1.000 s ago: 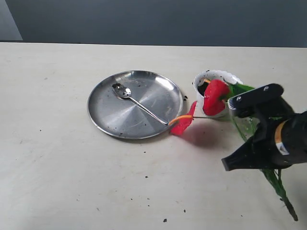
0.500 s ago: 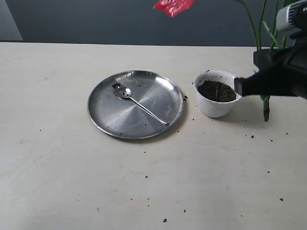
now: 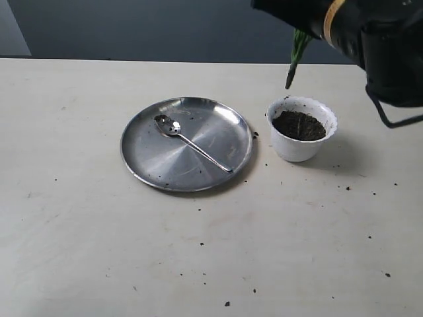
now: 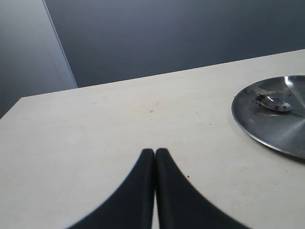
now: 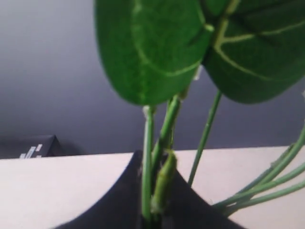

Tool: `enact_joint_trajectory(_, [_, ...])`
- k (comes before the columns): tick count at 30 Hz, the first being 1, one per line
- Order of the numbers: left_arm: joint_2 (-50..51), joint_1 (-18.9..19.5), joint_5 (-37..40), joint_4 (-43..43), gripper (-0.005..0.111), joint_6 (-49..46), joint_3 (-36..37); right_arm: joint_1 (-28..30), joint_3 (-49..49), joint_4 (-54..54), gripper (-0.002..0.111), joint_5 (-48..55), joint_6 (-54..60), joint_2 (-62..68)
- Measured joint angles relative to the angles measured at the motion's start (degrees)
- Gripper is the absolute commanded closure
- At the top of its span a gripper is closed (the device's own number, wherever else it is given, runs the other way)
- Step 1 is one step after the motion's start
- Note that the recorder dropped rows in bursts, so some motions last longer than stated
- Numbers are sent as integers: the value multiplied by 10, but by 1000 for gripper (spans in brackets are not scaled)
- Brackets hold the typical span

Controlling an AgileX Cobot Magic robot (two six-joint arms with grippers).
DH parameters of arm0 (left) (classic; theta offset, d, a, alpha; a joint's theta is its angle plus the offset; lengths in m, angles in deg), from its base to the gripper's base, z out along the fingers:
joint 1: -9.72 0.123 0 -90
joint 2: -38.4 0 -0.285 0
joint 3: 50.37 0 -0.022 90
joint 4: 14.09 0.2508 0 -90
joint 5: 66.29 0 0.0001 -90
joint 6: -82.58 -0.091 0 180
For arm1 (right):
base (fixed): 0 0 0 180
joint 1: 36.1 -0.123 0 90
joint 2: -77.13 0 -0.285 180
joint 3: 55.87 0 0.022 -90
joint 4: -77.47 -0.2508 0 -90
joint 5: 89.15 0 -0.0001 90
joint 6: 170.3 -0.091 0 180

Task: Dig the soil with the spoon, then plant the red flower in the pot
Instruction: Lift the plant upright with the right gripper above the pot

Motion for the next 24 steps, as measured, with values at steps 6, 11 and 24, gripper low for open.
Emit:
enact_joint_trajectory(6, [0, 0, 0, 0, 105, 0, 0, 0, 45, 1, 109, -2, 64, 3])
enact_joint_trajectory(11, [0, 0, 0, 0, 105, 0, 0, 0, 48, 2, 109, -13, 122, 4])
enact_joint_trajectory(24, [0, 0, 0, 0, 105, 0, 0, 21, 64, 3, 109, -169, 125, 5])
